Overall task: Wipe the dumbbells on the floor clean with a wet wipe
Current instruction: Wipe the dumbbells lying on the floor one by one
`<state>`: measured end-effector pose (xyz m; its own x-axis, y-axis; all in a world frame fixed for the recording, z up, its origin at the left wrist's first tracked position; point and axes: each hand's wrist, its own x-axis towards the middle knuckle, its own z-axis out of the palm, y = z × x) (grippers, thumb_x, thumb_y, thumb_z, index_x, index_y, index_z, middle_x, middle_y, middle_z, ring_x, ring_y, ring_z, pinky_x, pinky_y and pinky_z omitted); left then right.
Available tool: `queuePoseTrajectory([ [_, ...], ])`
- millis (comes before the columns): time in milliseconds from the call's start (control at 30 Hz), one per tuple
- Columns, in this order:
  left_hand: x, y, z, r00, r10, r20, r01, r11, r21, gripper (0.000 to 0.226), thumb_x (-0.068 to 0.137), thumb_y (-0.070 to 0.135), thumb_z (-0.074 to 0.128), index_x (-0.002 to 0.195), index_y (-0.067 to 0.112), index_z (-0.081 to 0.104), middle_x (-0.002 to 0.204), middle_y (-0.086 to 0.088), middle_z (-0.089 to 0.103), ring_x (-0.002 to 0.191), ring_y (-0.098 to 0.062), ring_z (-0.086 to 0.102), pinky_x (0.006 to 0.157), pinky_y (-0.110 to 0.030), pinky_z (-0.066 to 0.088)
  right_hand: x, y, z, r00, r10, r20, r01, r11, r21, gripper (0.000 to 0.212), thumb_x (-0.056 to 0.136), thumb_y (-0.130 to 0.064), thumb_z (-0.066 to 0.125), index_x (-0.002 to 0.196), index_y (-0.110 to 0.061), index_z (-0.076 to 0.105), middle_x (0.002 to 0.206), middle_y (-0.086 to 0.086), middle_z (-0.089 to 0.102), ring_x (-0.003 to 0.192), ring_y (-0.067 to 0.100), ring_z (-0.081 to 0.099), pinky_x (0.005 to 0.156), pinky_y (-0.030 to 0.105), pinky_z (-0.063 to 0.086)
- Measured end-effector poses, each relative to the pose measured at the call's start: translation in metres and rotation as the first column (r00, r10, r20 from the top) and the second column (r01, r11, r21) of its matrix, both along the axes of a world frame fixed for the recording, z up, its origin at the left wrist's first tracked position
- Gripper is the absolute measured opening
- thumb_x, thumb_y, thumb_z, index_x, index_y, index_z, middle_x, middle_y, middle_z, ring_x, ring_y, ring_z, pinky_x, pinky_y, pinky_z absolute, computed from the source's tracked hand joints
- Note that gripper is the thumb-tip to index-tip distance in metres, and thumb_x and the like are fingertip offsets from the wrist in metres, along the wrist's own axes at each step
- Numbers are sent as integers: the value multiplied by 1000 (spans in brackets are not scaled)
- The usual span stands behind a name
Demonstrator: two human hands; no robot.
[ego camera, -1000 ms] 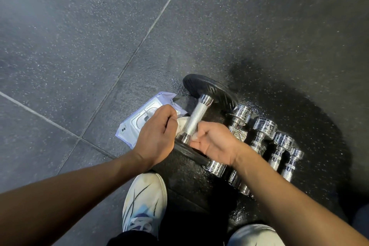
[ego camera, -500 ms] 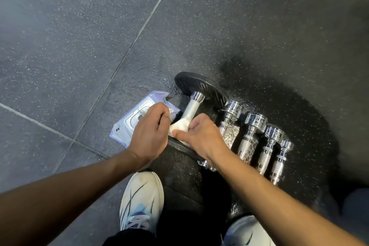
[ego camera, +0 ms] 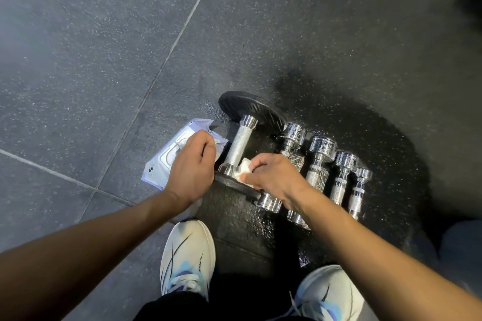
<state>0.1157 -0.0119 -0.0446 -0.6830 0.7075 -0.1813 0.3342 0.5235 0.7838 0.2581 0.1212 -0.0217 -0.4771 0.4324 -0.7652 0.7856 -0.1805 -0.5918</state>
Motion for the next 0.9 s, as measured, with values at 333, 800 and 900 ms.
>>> queuePoseTrajectory([
  [333, 0, 1, 0, 1000, 0, 11, 0, 1000, 2, 28, 106, 19, 41, 79, 24, 45, 73, 4, 48, 68, -14, 44, 66, -39, 40, 50, 34, 8, 985, -75, -154, 142, 860, 490, 4, 96, -26, 66, 95, -23, 63, 87, -9, 67, 74, 8, 61, 67, 25, 50],
  [800, -4, 1, -6, 1000, -11, -4, 11, 999, 33, 21, 96, 29, 37, 78, 22, 45, 73, 7, 48, 71, -12, 45, 68, -37, 40, 32, 86, -50, 864, 451, 223, -446, 482, 754, 50, 107, -21, 25, 154, -18, 42, 158, 5, 44, 145, 24, 42, 118, 32, 35],
  [900, -5, 0, -8, 1000, -16, 0, 16, 999, 48, 21, 97, 28, 38, 77, 24, 45, 72, 8, 46, 70, -14, 44, 68, -38, 39, 45, 70, -38, 810, 452, 374, -559, 402, 725, 68, 96, -9, 4, 161, -21, 22, 168, 8, 22, 151, 25, 30, 120, 34, 35],
])
